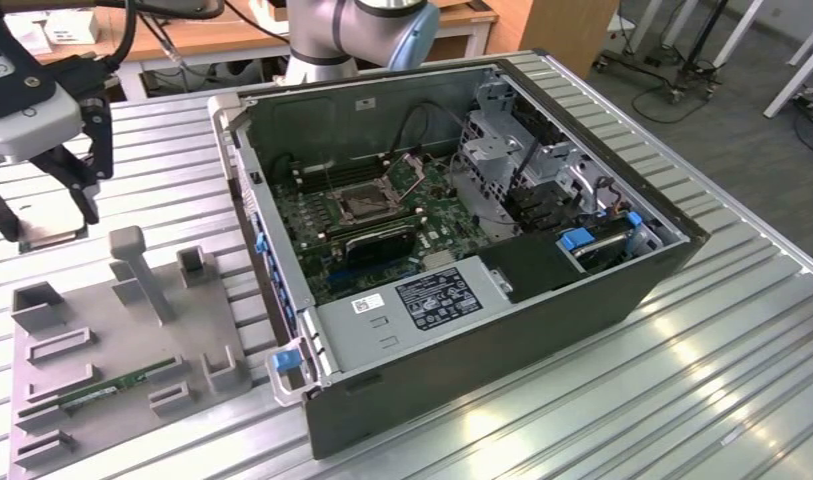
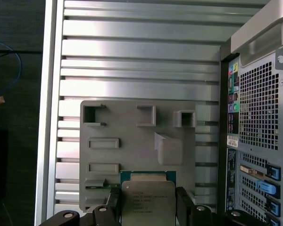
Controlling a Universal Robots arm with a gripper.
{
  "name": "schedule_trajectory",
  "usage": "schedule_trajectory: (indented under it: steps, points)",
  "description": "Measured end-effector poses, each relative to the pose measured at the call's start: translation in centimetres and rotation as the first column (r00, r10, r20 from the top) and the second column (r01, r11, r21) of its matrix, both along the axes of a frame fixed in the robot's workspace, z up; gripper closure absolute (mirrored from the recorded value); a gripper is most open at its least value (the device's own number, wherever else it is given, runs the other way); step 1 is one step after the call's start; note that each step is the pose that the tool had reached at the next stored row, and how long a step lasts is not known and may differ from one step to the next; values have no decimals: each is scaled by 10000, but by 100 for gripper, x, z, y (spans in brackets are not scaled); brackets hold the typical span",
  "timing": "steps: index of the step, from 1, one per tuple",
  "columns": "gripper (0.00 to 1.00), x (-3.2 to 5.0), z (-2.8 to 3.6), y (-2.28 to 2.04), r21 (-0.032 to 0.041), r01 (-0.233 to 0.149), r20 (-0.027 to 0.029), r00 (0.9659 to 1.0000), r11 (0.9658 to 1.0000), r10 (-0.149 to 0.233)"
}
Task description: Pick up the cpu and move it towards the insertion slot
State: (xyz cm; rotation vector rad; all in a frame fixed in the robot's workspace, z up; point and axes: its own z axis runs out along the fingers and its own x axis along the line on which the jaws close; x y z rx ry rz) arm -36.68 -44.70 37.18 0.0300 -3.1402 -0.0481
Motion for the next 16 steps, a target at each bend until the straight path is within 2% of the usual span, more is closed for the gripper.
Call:
schedule_trajectory:
  steps: [10, 16]
  points:
    - [45, 180, 0, 0, 2, 0, 0, 10000, 10000, 0]
    - [45, 197, 0, 0, 2, 0, 0, 10000, 10000, 0]
